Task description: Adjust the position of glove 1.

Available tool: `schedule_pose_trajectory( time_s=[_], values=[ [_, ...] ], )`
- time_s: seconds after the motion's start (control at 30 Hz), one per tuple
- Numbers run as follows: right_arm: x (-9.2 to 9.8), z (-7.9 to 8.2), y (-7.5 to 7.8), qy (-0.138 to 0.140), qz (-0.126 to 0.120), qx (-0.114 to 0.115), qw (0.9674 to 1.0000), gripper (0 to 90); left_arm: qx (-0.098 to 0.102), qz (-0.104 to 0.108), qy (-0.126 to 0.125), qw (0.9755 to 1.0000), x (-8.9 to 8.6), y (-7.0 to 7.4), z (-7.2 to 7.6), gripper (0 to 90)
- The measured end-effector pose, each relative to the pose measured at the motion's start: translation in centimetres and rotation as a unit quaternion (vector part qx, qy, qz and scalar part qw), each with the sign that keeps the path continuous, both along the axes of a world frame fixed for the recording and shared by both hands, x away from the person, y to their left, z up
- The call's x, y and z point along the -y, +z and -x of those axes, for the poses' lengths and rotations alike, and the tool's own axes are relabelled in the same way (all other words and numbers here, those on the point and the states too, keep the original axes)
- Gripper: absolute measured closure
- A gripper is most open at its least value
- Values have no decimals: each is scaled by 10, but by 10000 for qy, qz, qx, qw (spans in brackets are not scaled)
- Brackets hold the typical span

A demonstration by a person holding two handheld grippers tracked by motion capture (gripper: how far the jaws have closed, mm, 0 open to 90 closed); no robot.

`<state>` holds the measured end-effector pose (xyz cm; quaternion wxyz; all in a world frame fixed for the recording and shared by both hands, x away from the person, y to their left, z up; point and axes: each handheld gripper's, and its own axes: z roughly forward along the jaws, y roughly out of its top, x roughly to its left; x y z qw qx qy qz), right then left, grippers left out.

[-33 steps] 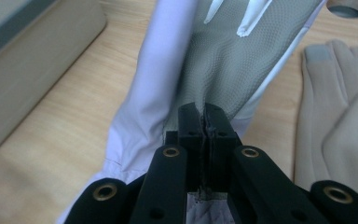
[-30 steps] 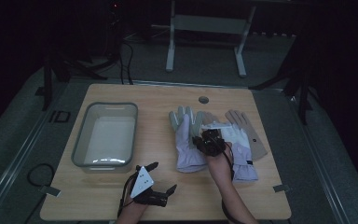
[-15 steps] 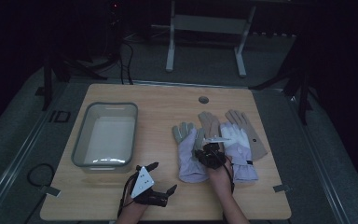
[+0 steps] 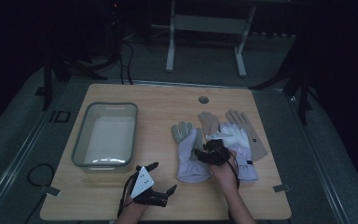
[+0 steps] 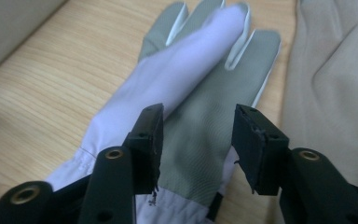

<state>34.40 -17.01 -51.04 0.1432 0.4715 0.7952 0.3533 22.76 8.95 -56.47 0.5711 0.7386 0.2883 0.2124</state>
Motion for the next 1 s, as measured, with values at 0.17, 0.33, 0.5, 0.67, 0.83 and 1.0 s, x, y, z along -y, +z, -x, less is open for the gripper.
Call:
schedule_pose_trajectory(
  time_s=[0.17,0.33,0.5,0.67,0.83,1.0],
  values=[
    [14,-6,20,128,45,157,9998,498,-19,9,5,10000,0,0,0,0],
    [40,-13,30,178,171,261,9994,481,-23,-6,11,10000,0,0,0,0],
    [68,-17,34,225,340,257,9988,465,-22,3,17,10000,0,0,-1,0],
    [94,-22,39,160,477,269,9984,485,-47,3,16,10000,0,0,-1,0],
    [123,-24,37,151,669,137,9975,510,-27,-10,12,10000,0,0,-1,0],
    [143,-21,31,209,885,-26,9959,519,-33,-13,17,10000,0,0,-1,0]
  ],
)
